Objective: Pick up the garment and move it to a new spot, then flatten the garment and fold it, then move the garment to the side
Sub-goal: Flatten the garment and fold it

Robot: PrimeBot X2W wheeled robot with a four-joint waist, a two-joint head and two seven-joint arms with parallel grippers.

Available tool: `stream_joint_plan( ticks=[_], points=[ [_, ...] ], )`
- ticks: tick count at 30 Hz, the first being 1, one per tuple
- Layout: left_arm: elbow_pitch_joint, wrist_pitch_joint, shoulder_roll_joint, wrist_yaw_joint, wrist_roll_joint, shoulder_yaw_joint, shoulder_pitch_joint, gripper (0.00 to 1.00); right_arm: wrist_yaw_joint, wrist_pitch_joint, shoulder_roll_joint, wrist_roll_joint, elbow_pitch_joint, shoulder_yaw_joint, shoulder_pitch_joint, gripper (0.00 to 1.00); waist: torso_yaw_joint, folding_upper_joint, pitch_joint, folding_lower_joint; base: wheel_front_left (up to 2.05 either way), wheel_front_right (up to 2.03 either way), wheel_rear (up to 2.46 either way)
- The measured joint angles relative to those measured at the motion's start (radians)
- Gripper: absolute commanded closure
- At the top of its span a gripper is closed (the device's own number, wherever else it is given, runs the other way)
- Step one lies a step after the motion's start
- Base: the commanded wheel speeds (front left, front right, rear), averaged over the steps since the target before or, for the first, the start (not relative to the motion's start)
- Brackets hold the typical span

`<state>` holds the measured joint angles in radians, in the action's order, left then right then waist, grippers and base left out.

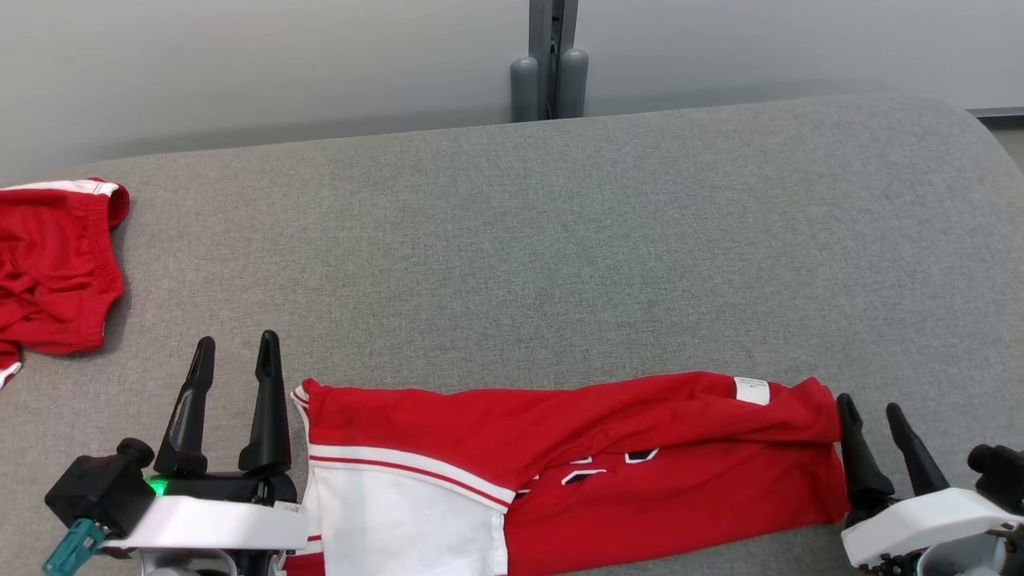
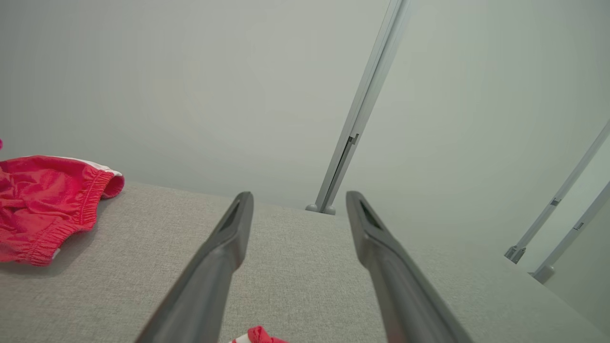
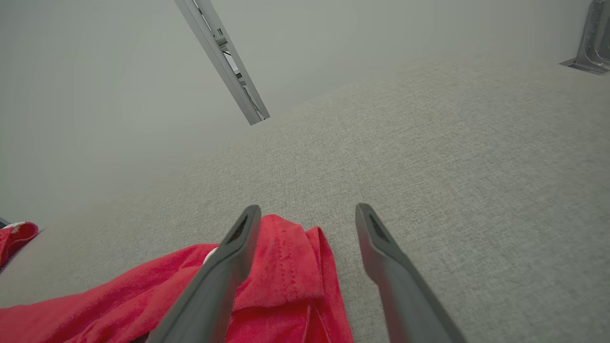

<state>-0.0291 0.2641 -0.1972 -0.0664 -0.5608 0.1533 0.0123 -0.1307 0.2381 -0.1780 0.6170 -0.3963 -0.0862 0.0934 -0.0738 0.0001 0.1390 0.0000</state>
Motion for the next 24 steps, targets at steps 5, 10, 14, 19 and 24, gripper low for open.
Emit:
stream_joint_plan(
  ticks=[5,10,14,19,24],
  points=[
    [0.029,0.0,0.044,0.051,0.043,-0.028,0.014,0.0,0.0,-0.044,0.007,0.01,-0.108,-0.033,0.053,0.0,-0.004,0.0,0.008,0.0,0.0,0.0,0.0],
    [0.051,0.0,0.064,0.084,0.07,-0.039,0.024,0.0,0.0,-0.083,0.016,0.037,-0.198,-0.049,0.087,0.0,0.005,0.0,0.016,0.0,0.0,0.0,0.0],
    [0.064,0.0,0.084,0.107,0.09,-0.049,0.036,0.0,0.0,-0.132,0.023,0.077,-0.266,-0.046,0.114,0.0,0.016,0.0,0.026,0.0,0.0,0.0,0.0],
    [0.081,0.0,0.101,0.128,0.104,-0.061,0.037,0.0,0.002,-0.188,0.021,0.138,-0.273,-0.075,0.139,0.53,0.026,0.0,0.039,0.0,0.0,0.0,0.0],
    [0.095,0.0,0.117,0.141,0.118,-0.084,0.039,0.0,0.001,-0.202,0.014,0.189,-0.232,-0.135,0.143,1.0,0.033,-0.0001,0.04,0.0,0.0,0.0,0.0]
  ],
)
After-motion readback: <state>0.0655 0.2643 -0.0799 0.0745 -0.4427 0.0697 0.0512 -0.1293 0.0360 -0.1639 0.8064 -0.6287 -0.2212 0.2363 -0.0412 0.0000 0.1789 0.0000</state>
